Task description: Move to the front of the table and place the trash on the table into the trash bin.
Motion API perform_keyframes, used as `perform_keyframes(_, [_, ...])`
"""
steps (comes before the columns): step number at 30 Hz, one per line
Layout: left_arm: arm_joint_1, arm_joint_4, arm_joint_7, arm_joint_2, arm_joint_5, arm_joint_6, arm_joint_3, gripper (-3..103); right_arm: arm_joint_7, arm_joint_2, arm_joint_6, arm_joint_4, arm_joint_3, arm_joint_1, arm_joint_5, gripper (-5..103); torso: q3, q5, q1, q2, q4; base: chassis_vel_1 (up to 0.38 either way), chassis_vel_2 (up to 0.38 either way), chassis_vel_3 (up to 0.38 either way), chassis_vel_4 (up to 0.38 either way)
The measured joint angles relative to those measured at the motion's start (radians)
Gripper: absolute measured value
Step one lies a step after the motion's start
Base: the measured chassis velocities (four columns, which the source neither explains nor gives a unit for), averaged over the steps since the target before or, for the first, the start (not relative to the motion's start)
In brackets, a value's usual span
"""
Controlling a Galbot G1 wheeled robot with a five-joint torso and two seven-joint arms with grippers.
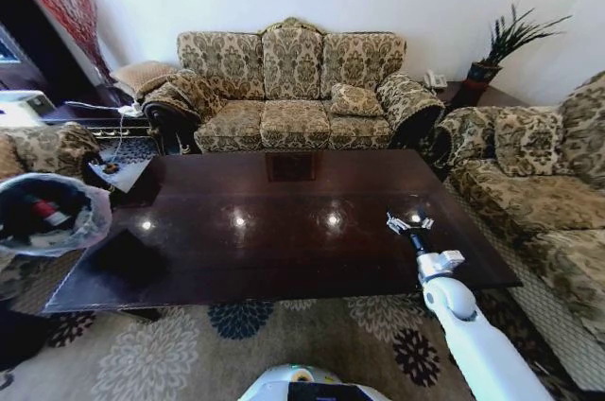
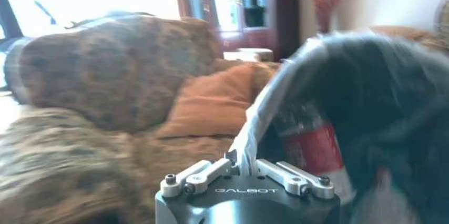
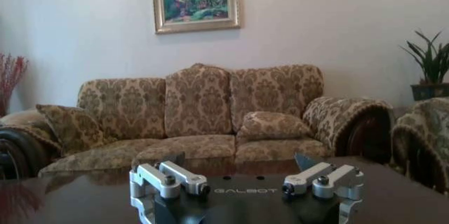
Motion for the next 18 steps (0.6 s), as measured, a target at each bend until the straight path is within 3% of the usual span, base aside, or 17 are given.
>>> perform_keyframes(1, [0.036,-0.036,0.009,-0.041,-0.001,-0.005,-0.047,0,-0.003,0.003,0.002,-0.008,-0.008,0.004,0.003,100,0.0,0.0003,0.0,0.0,0.0008,0.0,0.0,0.0,0.0])
perform_keyframes(2, [0.036,-0.036,0.009,-0.041,-0.001,-0.005,-0.047,0,-0.003,0.003,0.002,-0.008,-0.008,0.004,0.003,100,0.0,0.0003,0.0,0.0,0.0008,0.0,0.0,0.0,0.0])
perform_keyframes(4, [0.113,-0.109,0.039,-0.143,-0.015,-0.028,-0.151,0,-0.011,0.011,0.005,-0.023,-0.023,0.012,0.005,100,0.0,0.0004,0.0,0.0,0.001,0.0,0.0,0.0,0.0])
perform_keyframes(5, [0.151,-0.144,0.057,-0.2,-0.037,-0.04,-0.21,0,-0.013,0.016,0.005,-0.027,-0.029,0.015,0.005,100,0.0,0.0004,0.0,0.0,0.0002,0.0,0.0,0.0,0.0])
perform_keyframes(6, [0.151,-0.144,0.057,-0.2,-0.037,-0.04,-0.21,0,-0.013,0.016,0.005,-0.027,-0.029,0.015,0.005,100,0.0,0.0004,0.0,0.0,0.0002,0.0,0.0,0.0,0.0])
perform_keyframes(8, [0.195,-0.18,0.071,-0.282,-0.073,-0.05,-0.293,0,-0.017,0.024,0.005,-0.031,-0.038,0.017,0.005,100,0.0,0.0008,0.0,0.0,-0.0004,0.0,0.0,0.0,0.0])
perform_keyframes(13, [0.22,-0.172,0.079,-0.37,-0.098,-0.067,-0.365,0,-0.022,0.035,0.005,-0.031,-0.048,0.017,0.005,100,0.0,0.0005,0.0,0.0,-0.0003,0.0,0.0,0.0,0.0])
perform_keyframes(18, [0.2,-0.117,0.075,-0.431,-0.107,-0.083,-0.368,0,-0.023,0.034,0.006,-0.028,-0.047,0.008,0.007,100,0.0,-0.0003,0.0,0.0,-0.0005,0.0,0.0,0.0,0.0])
